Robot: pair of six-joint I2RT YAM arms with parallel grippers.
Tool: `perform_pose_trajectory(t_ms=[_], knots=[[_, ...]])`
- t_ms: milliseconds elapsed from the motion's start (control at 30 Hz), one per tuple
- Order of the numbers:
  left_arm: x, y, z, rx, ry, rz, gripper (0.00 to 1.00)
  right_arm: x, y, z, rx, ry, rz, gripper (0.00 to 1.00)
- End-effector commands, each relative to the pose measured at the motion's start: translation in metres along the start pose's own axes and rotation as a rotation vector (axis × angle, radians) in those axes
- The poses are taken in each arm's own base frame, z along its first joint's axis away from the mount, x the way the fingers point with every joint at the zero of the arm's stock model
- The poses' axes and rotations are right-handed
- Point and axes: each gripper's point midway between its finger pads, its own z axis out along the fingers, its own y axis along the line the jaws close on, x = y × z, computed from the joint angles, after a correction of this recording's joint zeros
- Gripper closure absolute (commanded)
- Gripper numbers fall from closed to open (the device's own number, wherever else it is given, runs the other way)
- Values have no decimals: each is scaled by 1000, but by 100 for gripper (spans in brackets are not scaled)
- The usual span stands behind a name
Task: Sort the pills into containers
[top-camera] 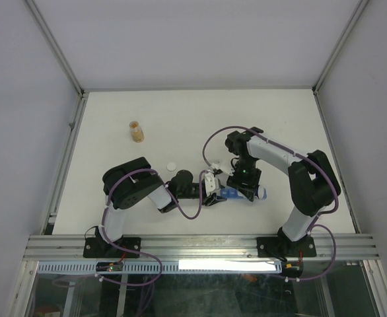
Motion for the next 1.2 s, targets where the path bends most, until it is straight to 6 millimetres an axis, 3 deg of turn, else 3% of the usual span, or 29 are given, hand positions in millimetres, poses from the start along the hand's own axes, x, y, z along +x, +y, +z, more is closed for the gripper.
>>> perform_pose_trajectory(t_ms=[0, 33, 67, 133, 200, 300, 800, 1167], knots=[[-15, -5, 3, 28, -40, 40, 60, -4, 14, -13, -46, -36, 18, 100], [-15, -5, 3, 26, -41, 41, 60, -9, 5, -13, 42, -72, -9, 100], [-15, -4, 3, 25, -44, 43, 60, -2, -5, -9, 84, -32, -3, 100], [-15, -5, 4, 29, -40, 39, 60, -2, 11, -14, -48, -23, 35, 100], [-15, -4, 3, 27, -41, 41, 60, -10, 4, -18, 54, -75, -6, 100], [-15, -5, 3, 28, -40, 39, 59, -4, 12, -15, -18, -34, 19, 100], [-16, -5, 3, 29, -44, 37, 58, -5, 1, -10, 2, -89, 34, 100], [-29, 0, -2, -15, -67, 22, 20, -15, 2, -16, -66, -302, 54, 100]])
